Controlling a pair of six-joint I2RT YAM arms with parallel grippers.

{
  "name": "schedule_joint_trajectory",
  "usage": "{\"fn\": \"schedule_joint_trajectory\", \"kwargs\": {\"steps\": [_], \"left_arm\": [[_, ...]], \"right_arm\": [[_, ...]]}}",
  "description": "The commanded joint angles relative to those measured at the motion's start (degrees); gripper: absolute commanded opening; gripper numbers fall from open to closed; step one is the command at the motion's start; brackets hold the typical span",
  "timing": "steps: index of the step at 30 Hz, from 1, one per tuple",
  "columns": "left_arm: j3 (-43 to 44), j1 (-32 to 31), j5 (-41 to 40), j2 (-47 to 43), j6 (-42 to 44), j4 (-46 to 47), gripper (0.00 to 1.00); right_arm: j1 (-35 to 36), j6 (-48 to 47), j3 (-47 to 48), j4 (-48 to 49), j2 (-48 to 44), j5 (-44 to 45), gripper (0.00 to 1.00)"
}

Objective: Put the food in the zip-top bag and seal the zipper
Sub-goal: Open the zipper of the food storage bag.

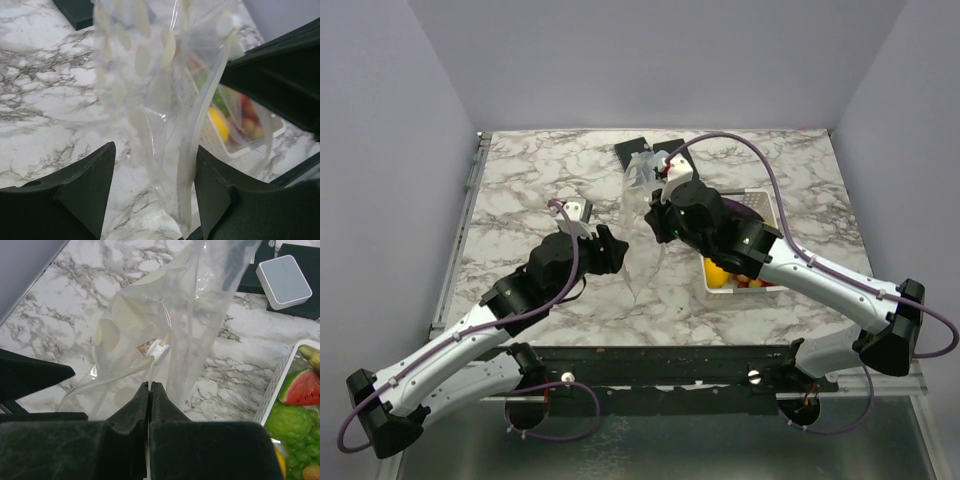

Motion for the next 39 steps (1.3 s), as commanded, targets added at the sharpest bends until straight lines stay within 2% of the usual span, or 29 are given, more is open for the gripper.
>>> {"fn": "schedule_joint_trajectory", "kwargs": {"steps": [1, 6, 18, 23, 32, 39], "left_arm": [[3.2, 0.1, 6.6, -3.3, 2.2, -0.7, 0.67], [5.5, 0.1, 10.1, -4.5, 4.9, -1.8, 0.75], [12.8, 0.1, 5.3, -4.8, 11.6, -6.5, 0.86], [16.0, 0.1, 0.1, -1.8, 7.4, -7.6, 0.9], [21.5, 0.1, 3.3, 5.2, -0.2, -11.1, 0.91], [25.6, 0.1, 4.3, 7.8, -4.3, -17.6, 0.91]], "right_arm": [[0.0, -3.4, -2.7, 0.7, -3.3, -1.9, 0.01], [0.0, -5.5, -5.0, 0.3, -5.7, -4.6, 0.01], [0.1, -13.6, -10.7, -3.0, -13.6, -19.2, 0.01], [0.1, -18.1, -14.8, -1.8, -17.0, -23.0, 0.01], [0.5, -25.7, -21.2, 2.7, -22.5, -26.1, 0.01], [1.4, -30.6, -24.3, 7.0, -25.8, -22.1, 0.01]]}}
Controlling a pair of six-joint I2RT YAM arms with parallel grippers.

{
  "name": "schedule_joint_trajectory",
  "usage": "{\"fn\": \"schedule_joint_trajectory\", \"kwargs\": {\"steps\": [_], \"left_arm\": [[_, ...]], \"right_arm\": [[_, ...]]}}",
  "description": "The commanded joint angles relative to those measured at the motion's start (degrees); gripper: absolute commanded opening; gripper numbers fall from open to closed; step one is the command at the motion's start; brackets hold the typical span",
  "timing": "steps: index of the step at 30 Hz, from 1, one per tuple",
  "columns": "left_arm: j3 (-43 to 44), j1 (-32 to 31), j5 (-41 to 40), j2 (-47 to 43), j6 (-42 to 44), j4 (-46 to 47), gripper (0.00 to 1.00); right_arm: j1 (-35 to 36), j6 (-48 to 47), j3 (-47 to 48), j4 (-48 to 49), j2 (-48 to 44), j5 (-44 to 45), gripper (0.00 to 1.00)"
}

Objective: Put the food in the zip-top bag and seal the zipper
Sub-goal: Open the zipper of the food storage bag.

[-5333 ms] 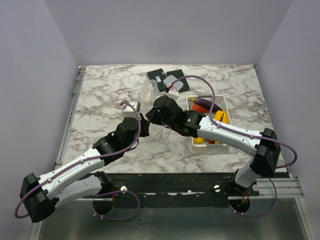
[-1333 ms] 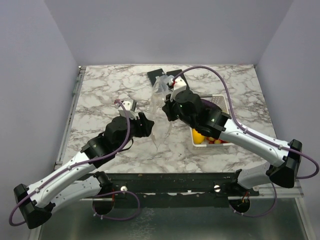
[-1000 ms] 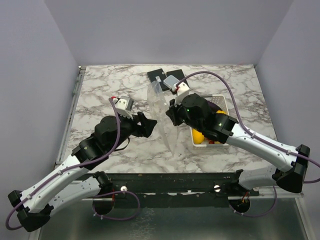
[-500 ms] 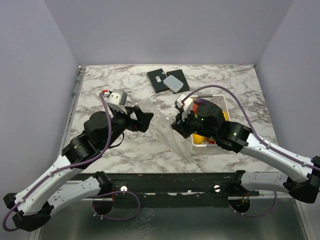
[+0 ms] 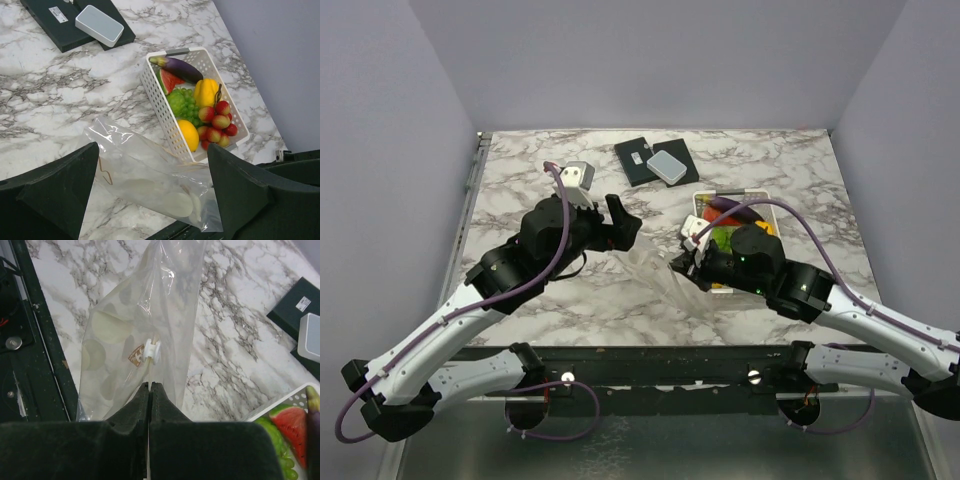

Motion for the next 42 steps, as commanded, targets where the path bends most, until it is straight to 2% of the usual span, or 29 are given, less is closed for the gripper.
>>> {"fn": "schedule_joint_trajectory", "kwargs": {"steps": [1, 17, 26, 37, 38, 42], "left_arm": [[4.2, 0.1, 1.2, 0.8, -4.4, -6.4, 0.91], [2.6, 0.2, 6.7, 3.4, -9.0, -8.5, 0.88], [1.2, 0.2, 6.3, 4.9, -8.5, -8.1, 0.55], [0.8, 1.7, 4.5, 5.0, -7.7, -7.8, 0.04], [0.7, 2.0, 4.5, 5.0, -7.5, -7.8, 0.0], [0.1, 3.4, 4.1, 4.4, -7.1, -7.9, 0.0]], "right_arm": [[0.7, -5.0, -1.2, 5.0, -2.2, 2.5, 0.01], [6.2, -13.9, -4.0, 10.7, -2.3, 14.4, 0.01], [8.5, -17.3, -7.6, 14.6, -4.4, 14.9, 0.01], [9.5, -22.9, -12.8, 17.2, -9.7, 10.1, 0.01], [9.5, -23.1, -13.1, 17.5, -10.5, 9.3, 0.01], [9.5, -23.3, -14.6, 19.7, -13.8, 6.6, 0.01]]}}
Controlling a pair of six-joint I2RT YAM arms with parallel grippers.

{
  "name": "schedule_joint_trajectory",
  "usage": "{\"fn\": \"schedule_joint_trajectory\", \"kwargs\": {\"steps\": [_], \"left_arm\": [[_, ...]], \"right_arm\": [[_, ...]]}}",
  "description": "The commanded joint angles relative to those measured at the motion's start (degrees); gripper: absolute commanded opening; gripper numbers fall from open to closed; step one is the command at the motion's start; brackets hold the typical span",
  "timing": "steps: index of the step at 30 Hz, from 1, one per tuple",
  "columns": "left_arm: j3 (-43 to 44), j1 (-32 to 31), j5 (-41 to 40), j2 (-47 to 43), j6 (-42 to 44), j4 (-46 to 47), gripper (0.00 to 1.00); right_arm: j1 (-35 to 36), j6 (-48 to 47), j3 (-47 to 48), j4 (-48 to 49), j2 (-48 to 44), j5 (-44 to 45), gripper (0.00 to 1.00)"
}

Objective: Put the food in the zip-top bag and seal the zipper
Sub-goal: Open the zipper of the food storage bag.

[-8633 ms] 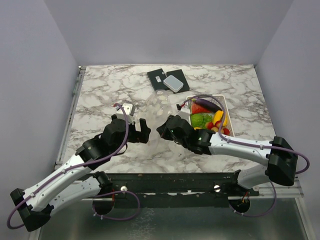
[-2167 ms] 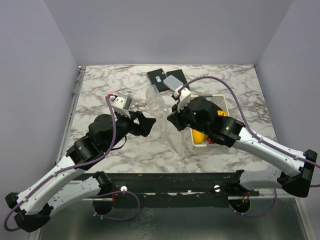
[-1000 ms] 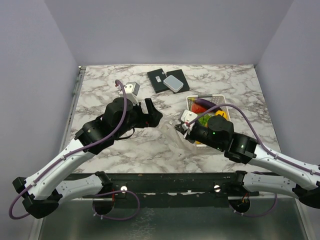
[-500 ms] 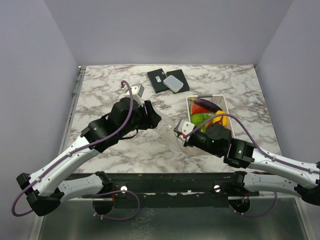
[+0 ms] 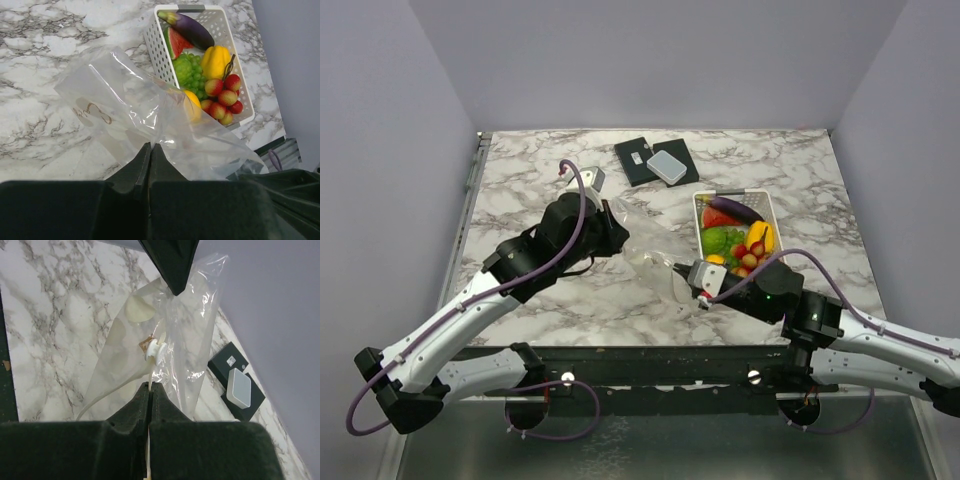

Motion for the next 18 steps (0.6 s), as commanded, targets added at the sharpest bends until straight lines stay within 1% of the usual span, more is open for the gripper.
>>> {"fn": "schedule_joint_trajectory", "kwargs": {"steps": [1, 9, 15, 17, 18], "left_arm": [[-1.4, 1.9, -1.4, -0.9, 0.9, -0.4, 0.0], [-1.8, 5.0, -1.7, -1.7, 1.6, -0.9, 0.0], [-0.5, 6.0, -1.0, -1.0, 2.6, -0.6, 0.0], [0.0, 6.5, -1.1, -0.8, 3.0, -0.7, 0.09], [0.3, 6.7, -1.1, -0.8, 3.2, -0.7, 0.15]], "right_arm": [[0.4, -1.5, -1.5, 4.7, -4.0, -4.7, 0.01], [0.4, -0.4, -1.1, 5.2, -6.1, -6.5, 0.01], [0.4, 1.9, 1.4, 3.9, -3.1, -8.1, 0.01], [0.5, 2.4, 2.0, 4.0, -2.4, -7.6, 0.01], [0.4, 2.6, 2.3, 4.0, -2.0, -7.2, 0.01]]}}
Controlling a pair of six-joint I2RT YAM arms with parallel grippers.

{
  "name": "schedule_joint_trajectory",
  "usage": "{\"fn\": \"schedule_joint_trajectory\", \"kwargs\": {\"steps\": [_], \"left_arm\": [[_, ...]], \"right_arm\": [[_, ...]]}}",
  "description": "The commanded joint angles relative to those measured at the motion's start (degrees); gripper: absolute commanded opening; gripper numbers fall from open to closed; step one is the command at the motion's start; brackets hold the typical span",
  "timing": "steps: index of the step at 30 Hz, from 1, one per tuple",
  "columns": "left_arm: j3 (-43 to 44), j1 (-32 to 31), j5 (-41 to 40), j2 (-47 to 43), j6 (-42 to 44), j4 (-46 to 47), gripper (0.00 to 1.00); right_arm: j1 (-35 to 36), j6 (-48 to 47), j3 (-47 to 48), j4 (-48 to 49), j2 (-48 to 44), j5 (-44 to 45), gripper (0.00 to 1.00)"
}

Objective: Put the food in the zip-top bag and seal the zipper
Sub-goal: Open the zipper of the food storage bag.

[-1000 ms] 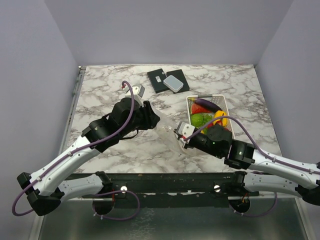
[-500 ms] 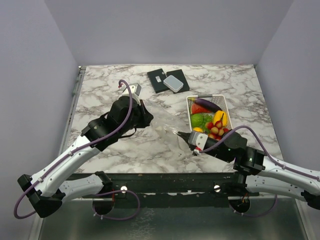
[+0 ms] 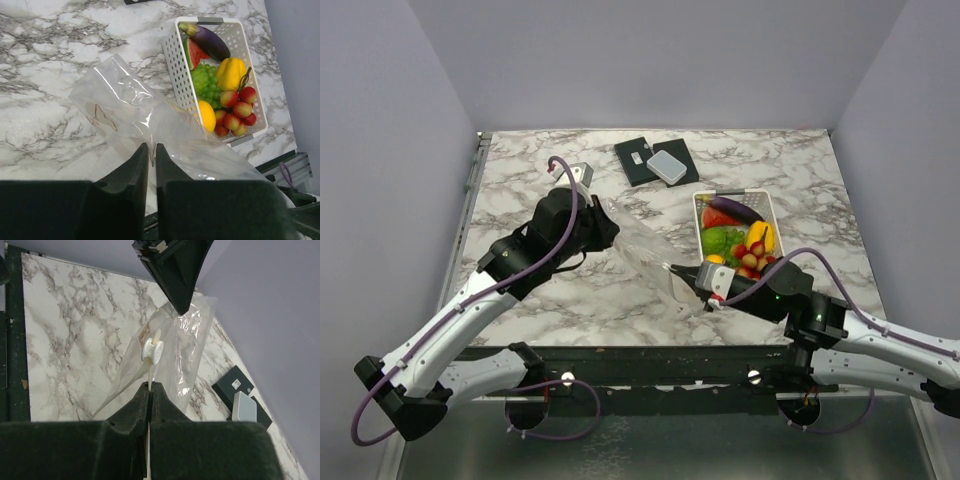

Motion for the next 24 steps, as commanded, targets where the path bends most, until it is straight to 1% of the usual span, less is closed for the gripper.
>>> {"fn": "schedule_joint_trajectory", "kwargs": {"steps": [1, 2, 3, 5, 6, 11, 19, 24], "left_arm": [[1.7, 2.0, -2.3, 0.0, 2.5, -0.8, 0.26], [1.9, 2.1, -3.0, 0.0, 2.5, -0.7, 0.38], [2.1, 2.2, -3.6, 0.0, 2.5, -0.7, 0.49], [2.5, 2.2, -4.7, -0.3, 2.7, -0.6, 0.62], [2.7, 2.2, -5.0, -0.4, 3.1, -0.6, 0.66], [3.2, 2.2, -5.6, -2.2, 5.8, -0.1, 0.71], [2.0, 2.2, -7.5, -7.7, 7.8, -0.1, 0.74], [0.6, 2.3, -6.9, -10.2, 8.5, -0.1, 0.74]], "right_arm": [[0.4, 2.4, 2.8, 0.4, 1.4, -0.8, 0.01], [0.4, 3.0, 3.1, 0.4, 1.7, 1.0, 0.01], [0.4, 3.9, 3.6, 0.5, 2.5, 2.1, 0.01], [0.4, 5.9, 4.8, 0.7, 4.0, 4.3, 0.01], [0.4, 6.8, 5.5, 0.8, 4.9, 5.2, 0.01], [0.4, 12.9, 9.6, 1.1, 10.4, 11.2, 0.01], [0.5, 19.2, 17.0, -0.6, 18.7, 17.9, 0.01], [0.4, 24.5, 25.1, -6.4, 25.9, 25.7, 0.01]]}}
